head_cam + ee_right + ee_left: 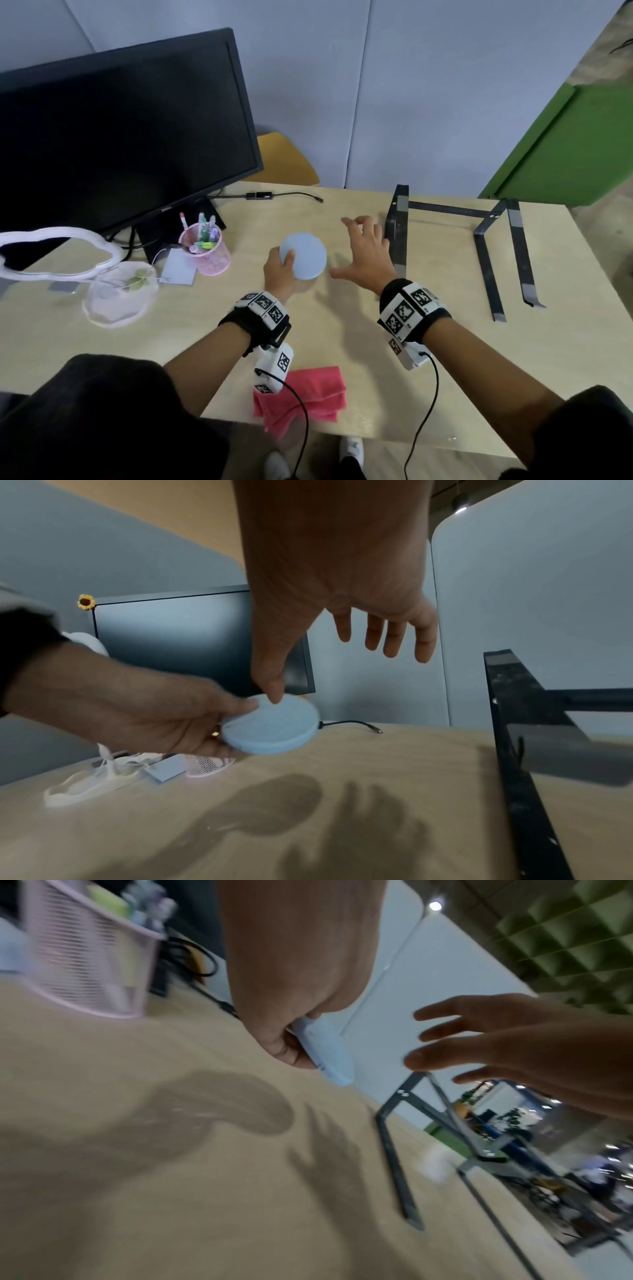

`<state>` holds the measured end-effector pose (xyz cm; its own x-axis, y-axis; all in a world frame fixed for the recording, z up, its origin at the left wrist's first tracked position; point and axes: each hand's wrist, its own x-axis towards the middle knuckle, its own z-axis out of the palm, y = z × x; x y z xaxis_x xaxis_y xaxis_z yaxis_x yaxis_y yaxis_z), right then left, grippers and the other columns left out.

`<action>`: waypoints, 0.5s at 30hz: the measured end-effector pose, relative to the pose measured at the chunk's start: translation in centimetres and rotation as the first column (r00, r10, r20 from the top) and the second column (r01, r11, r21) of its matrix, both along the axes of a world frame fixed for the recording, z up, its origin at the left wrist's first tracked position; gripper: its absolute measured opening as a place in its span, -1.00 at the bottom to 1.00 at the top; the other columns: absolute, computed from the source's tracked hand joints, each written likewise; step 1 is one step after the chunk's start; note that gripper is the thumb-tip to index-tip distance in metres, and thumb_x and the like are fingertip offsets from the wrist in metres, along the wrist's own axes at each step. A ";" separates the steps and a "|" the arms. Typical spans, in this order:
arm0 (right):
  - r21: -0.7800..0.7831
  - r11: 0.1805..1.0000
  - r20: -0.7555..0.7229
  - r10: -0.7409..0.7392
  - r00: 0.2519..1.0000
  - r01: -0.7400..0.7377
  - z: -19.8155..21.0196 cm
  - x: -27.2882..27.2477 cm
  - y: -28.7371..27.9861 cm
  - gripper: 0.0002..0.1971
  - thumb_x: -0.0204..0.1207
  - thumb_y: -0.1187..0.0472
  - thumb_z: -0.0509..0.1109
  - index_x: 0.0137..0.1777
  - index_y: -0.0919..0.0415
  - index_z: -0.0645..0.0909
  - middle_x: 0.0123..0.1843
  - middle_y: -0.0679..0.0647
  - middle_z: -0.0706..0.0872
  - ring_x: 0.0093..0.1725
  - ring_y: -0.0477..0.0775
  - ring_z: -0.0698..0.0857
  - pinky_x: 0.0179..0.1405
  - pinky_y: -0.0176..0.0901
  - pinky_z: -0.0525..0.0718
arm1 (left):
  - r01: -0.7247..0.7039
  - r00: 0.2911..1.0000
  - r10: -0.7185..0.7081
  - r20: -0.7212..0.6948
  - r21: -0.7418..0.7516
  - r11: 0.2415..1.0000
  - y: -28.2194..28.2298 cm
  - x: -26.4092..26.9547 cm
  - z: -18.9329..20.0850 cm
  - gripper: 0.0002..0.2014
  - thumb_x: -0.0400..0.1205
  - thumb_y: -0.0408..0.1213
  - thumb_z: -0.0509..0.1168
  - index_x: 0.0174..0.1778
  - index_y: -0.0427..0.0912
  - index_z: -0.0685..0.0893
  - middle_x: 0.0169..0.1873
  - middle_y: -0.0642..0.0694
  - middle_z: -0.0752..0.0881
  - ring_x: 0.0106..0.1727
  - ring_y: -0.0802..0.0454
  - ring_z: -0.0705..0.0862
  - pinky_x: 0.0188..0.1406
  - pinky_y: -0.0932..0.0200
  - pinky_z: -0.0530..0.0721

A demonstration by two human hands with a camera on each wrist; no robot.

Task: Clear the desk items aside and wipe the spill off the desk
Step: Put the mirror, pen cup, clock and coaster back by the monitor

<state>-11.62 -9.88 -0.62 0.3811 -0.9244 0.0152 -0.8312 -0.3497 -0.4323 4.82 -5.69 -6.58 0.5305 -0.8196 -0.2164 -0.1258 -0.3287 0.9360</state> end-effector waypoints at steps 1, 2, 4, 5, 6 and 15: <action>0.003 1.000 -0.010 0.003 1.000 -0.003 -0.2 0.1 0.3 0.00 0.12 -0.04 0.62 0.55 0.13 0.22 0.41 0.16 0.28 0.37 0.24 0.31 0.22 0.15 0.42 | -0.037 0.999 0.036 0.024 0.049 0.998 0.7 1.2 -0.7 -0.53 0.66 -0.16 0.22 0.36 -0.44 0.46 0.19 -0.33 0.61 0.18 -0.24 0.59 0.13 -0.15 0.62; 0.005 1.000 -0.019 0.006 1.000 -0.006 -0.5 0.1 0.6 -0.02 0.13 -0.04 0.61 0.54 0.13 0.23 0.41 0.15 0.29 0.36 0.23 0.31 0.22 0.14 0.42 | -0.075 0.996 0.069 0.057 0.092 0.993 1.4 2.4 -1.4 -0.58 0.70 -0.23 0.19 0.39 -0.44 0.45 0.26 -0.40 0.59 0.25 -0.30 0.58 0.17 -0.11 0.58; 0.006 1.000 -0.038 0.008 0.999 -0.008 -1.0 0.0 1.1 -0.05 0.15 -0.04 0.60 0.53 0.13 0.24 0.40 0.15 0.30 0.35 0.22 0.32 0.23 0.10 0.42 | -0.145 0.985 0.125 0.123 0.175 0.974 3.1 4.6 -2.4 -0.62 0.73 -0.29 0.13 0.41 -0.44 0.42 0.32 -0.46 0.55 0.32 -0.35 0.54 0.19 -0.04 0.50; 0.007 1.000 -0.046 0.006 0.999 -0.005 -1.2 -0.1 1.3 -0.06 0.15 -0.04 0.59 0.52 0.13 0.25 0.40 0.15 0.30 0.35 0.22 0.32 0.24 0.09 0.41 | -0.180 0.978 0.150 0.147 0.217 0.959 3.9 5.5 -2.9 -0.62 0.74 -0.30 0.10 0.42 -0.45 0.41 0.34 -0.47 0.54 0.34 -0.37 0.52 0.21 -0.04 0.48; 0.010 1.000 -0.054 0.003 0.999 -0.002 -1.4 -0.2 1.5 -0.06 0.15 -0.04 0.59 0.52 0.13 0.25 0.40 0.16 0.31 0.35 0.22 0.33 0.24 0.08 0.41 | -0.215 0.970 0.176 0.168 0.257 0.942 4.6 6.5 -3.3 -0.62 0.75 -0.30 0.08 0.43 -0.45 0.39 0.35 -0.49 0.52 0.36 -0.38 0.50 0.23 -0.06 0.46; 0.034 0.999 -0.096 0.002 0.995 0.001 -3.1 -1.0 2.7 -0.11 0.20 -0.06 0.55 0.52 0.12 0.25 0.41 0.14 0.30 0.34 0.22 0.35 0.31 0.11 0.40 | -0.334 0.928 0.223 0.299 0.400 0.853 7.3 12.0 -6.3 -0.46 0.62 -0.24 0.34 0.38 -0.53 0.39 0.32 -0.53 0.53 0.35 -0.44 0.50 0.30 -0.20 0.46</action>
<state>-12.58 -7.15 -3.71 0.3798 -0.9235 -0.0533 -0.8692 -0.3365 -0.3622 16.82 1.64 -12.84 0.8019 -0.4790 -0.3570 -0.1623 -0.7498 0.6415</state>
